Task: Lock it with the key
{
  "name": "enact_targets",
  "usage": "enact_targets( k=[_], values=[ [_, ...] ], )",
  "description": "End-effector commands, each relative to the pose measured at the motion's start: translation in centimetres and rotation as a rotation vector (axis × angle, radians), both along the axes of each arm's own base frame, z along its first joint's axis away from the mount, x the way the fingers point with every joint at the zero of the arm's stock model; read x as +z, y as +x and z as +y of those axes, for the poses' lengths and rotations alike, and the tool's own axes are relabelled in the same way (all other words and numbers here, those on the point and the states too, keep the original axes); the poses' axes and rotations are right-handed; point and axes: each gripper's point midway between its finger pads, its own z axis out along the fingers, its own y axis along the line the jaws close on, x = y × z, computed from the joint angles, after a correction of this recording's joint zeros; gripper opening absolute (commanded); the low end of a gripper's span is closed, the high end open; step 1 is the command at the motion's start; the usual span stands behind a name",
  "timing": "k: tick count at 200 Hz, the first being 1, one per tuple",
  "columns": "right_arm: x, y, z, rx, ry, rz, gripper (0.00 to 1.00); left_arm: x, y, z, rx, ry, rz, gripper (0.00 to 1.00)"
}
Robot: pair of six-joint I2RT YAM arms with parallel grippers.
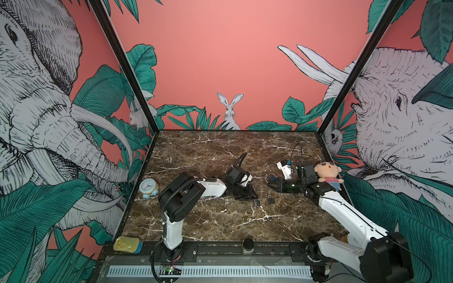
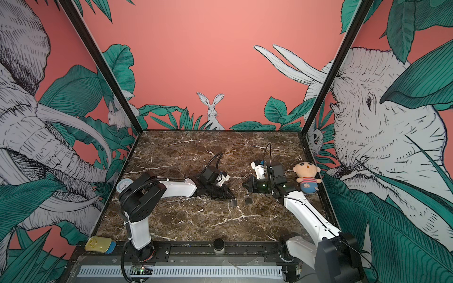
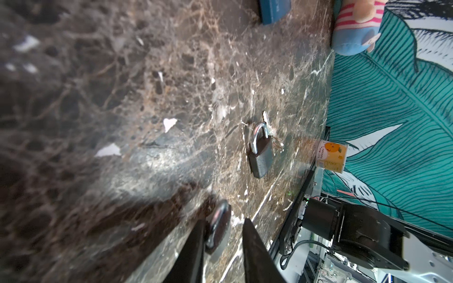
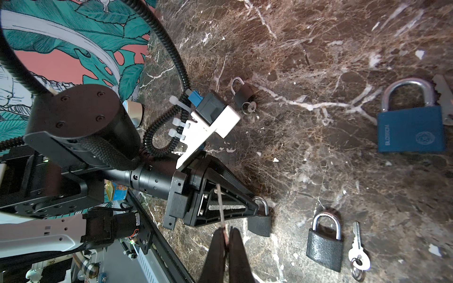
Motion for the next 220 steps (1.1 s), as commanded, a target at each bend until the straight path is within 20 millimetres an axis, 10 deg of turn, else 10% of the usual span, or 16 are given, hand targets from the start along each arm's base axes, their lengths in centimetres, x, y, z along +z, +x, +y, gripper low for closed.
enact_targets(
  k=[1,84,156,220],
  values=[
    [1.3,0.9,-0.2,-0.015,-0.004,-0.052,0.0,0.8,0.2,-0.1,0.005,0.006,-0.028,0.3],
    [0.1,0.2,-2.3,-0.103,-0.1,-0.047,0.0,3.0,1.6,1.8,0.047,0.025,-0.122,0.3],
    [-0.2,-1.7,-3.7,-0.231,-0.1,-0.053,0.0,10.6,4.8,4.6,0.124,-0.029,-0.453,0.3],
    [-3.2,-3.3,-0.3,-0.162,-0.19,-0.019,0.0,13.8,7.2,9.0,0.267,-0.081,-0.544,0.31]
  ],
)
